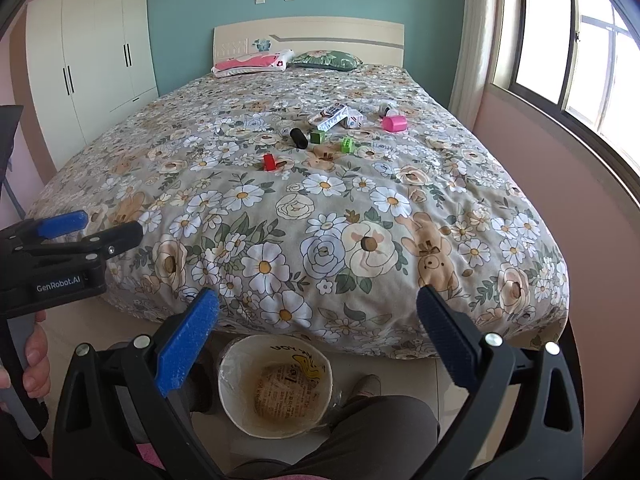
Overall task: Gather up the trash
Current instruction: 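Grasp the red block with the left tool while the right tool grasps the green Lego brick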
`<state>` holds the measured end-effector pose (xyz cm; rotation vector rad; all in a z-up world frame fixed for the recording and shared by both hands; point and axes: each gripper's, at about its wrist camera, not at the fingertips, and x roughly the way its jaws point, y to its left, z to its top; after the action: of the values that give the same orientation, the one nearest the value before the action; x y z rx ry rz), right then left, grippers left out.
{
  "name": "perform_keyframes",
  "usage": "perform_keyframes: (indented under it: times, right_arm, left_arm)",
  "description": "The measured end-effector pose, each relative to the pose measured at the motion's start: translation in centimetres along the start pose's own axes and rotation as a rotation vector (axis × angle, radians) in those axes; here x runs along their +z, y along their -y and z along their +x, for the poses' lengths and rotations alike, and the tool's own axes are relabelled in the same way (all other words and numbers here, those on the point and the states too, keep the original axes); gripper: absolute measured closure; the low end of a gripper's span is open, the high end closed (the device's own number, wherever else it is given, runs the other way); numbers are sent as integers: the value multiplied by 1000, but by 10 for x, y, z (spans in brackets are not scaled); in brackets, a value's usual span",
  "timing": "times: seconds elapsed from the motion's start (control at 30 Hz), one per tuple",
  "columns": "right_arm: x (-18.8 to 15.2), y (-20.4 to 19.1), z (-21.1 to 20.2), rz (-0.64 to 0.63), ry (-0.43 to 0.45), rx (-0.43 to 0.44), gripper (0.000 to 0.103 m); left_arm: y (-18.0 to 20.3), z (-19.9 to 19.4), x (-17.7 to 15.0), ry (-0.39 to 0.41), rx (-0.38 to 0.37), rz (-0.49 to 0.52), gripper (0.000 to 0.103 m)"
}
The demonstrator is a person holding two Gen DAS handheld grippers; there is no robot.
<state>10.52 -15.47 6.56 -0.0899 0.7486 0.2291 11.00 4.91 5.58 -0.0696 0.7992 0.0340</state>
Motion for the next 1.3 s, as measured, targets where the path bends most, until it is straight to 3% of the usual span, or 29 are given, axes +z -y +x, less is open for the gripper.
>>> perform_keyframes:
  times: [0.43, 0.73, 1.17, 1.3]
  right_arm:
    - [107, 31, 90, -35, 72, -53, 6]
    - [160, 47, 185, -45, 46, -75, 6]
    - [208, 71, 370, 85, -102, 19, 6]
    - [216, 72, 413, 88, -117, -18, 6]
  left_arm:
    - [-8, 91, 100, -31, -28, -138, 7]
    - [-8, 179, 147, -114, -57, -249, 7]
    - [-14, 310, 169, -265, -65, -445, 8]
    - [-16, 340, 172, -286, -33, -465, 8]
